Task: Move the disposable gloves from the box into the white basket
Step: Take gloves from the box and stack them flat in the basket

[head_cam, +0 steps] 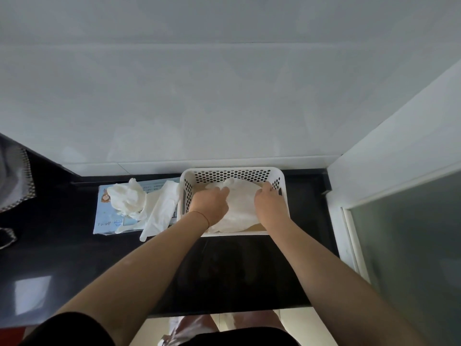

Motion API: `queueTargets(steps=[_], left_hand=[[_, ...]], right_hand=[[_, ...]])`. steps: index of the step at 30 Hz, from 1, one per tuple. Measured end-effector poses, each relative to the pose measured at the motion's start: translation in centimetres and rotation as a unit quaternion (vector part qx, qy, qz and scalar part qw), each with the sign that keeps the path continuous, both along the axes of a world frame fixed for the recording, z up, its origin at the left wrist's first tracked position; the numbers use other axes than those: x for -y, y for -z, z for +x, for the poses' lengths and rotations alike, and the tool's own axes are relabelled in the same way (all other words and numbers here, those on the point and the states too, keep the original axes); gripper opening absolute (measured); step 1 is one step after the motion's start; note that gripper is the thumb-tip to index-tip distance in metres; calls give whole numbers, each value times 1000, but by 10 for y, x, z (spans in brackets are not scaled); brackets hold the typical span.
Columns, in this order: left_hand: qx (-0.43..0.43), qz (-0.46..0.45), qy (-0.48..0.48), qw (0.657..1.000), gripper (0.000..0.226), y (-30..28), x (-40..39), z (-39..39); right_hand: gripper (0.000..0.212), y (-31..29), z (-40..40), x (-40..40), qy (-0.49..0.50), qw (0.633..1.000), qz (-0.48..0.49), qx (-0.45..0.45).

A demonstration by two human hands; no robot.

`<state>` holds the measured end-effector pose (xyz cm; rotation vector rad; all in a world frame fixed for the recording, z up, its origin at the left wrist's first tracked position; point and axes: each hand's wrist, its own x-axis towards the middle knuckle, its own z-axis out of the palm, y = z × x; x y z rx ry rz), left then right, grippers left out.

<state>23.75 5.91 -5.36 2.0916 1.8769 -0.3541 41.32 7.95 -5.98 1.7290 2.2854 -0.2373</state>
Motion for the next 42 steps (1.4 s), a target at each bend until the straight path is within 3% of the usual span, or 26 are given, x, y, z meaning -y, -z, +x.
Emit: queueTargets(steps=[2, 7, 11, 17, 20, 25, 27, 30, 33, 36, 38, 42], left_hand=[[19, -5, -16, 1000, 30, 8, 1, -1], [115, -19, -177, 977, 32, 19, -7, -11], [140, -74, -171, 972, 26, 17, -18, -9], [154, -75, -200, 965, 11, 6, -27, -3], [105, -96, -179, 974, 22, 1, -32, -3], [-105, -42, -16, 993, 42, -4, -26, 8], [-117, -4, 27, 993, 42, -4, -23, 12], [-34, 2, 34, 999, 39, -3, -17, 16], [8, -67, 20, 998, 75, 9, -11, 15], [-8, -119, -20, 993, 112, 21, -11, 9], [5, -130, -41, 991, 120, 27, -10, 4], [24, -145, -58, 987, 121, 28, -12, 2]], right_hand=[[26, 1, -1, -1, 0, 1000, 0, 4], [23, 3, 10, -1, -2, 999, 2, 36], [25, 0, 10, -1, -21, 999, 5, 45], [18, 0, 11, 0, -24, 998, 0, 53], [27, 0, 13, 1, -52, 996, -1, 75], [49, 1, 11, -3, -50, 997, -9, 61], [43, -1, 8, -4, -65, 996, -13, 61], [39, 1, 1, -4, -50, 999, -1, 5], [55, 8, -6, -2, -35, 995, -48, -76], [104, 16, -4, -3, 10, 984, -140, -107], [118, 17, -1, -4, 15, 982, -167, -83], [120, 16, -1, -7, 9, 982, -182, -54]])
